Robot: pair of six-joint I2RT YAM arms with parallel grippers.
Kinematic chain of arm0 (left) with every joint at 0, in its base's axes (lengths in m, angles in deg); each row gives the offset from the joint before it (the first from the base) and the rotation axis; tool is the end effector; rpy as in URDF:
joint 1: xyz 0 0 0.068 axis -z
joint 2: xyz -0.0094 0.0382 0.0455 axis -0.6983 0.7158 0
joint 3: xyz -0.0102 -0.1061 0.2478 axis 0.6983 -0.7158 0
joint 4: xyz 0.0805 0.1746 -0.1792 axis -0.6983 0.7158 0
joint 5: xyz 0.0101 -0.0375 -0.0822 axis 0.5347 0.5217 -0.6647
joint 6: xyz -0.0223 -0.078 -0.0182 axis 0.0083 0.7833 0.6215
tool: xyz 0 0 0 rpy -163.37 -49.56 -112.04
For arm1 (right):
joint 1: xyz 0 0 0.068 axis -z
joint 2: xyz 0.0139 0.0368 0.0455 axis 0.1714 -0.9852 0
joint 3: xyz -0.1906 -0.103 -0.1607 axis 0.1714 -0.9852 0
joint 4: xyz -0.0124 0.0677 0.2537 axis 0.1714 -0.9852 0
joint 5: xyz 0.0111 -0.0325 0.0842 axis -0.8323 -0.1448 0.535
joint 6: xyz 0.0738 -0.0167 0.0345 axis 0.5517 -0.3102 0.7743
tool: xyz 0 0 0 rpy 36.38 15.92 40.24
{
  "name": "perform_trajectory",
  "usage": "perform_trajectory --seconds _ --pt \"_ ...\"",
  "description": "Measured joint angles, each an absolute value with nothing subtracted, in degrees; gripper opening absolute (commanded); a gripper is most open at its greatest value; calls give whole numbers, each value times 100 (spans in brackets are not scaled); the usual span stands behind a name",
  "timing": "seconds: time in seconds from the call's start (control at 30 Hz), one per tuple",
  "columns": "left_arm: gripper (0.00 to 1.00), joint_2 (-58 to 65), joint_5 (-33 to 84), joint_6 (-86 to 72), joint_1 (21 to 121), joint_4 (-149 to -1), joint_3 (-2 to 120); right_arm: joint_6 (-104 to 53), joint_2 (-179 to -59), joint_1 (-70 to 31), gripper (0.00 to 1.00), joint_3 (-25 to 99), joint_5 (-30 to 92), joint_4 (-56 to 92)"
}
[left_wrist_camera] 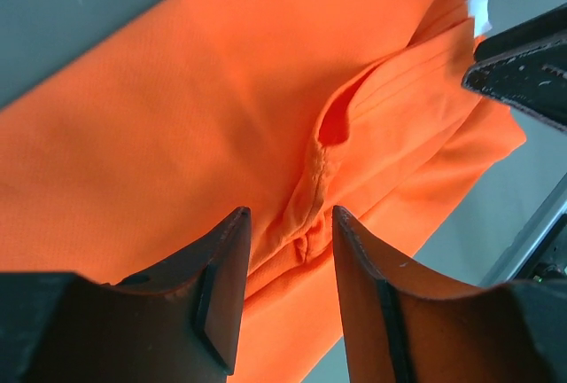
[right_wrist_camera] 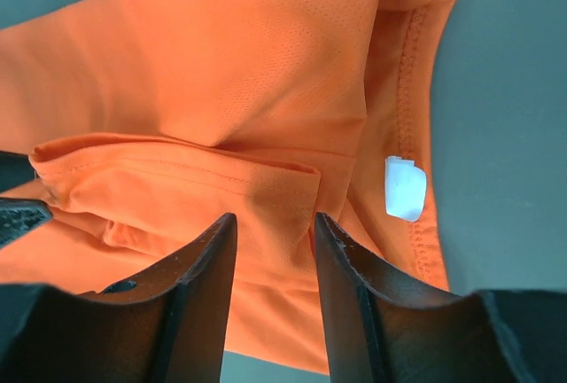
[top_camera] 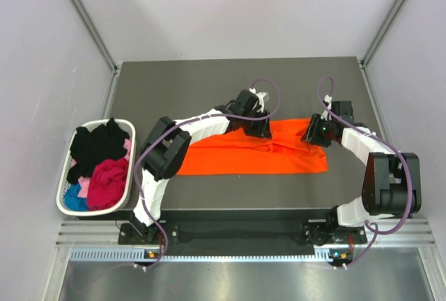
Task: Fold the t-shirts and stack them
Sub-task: Fold the tshirt
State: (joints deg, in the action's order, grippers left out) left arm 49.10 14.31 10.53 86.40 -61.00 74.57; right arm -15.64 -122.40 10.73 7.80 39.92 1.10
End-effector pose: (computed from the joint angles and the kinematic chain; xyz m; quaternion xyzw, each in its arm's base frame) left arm 0.3499 -0.3488 0.1516 0.1696 0.8977 -0.3447 0.2158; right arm 0.3062 0.0157 0.1491 0.1007 0.9418 0.1738 0.2696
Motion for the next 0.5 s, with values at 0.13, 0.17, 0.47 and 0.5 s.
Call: perform_trajectory --seconds 0.13,0.17,0.47,0.5 --pt "47 4958 1496 1040 8640 -6154 7571 -1605 -12243 1073 42 771 3994 202" --pt "47 4988 1509 1036 8640 -6165 7610 -1610 -12247 1073 43 771 3994 228" --pt "42 5288 1485 1036 8658 -6250 7798 -1655 -12468 1073 45 773 3994 433" --pt "41 5301 1468 1036 8662 -6250 7805 -1664 -12520 1073 44 777 3997 457"
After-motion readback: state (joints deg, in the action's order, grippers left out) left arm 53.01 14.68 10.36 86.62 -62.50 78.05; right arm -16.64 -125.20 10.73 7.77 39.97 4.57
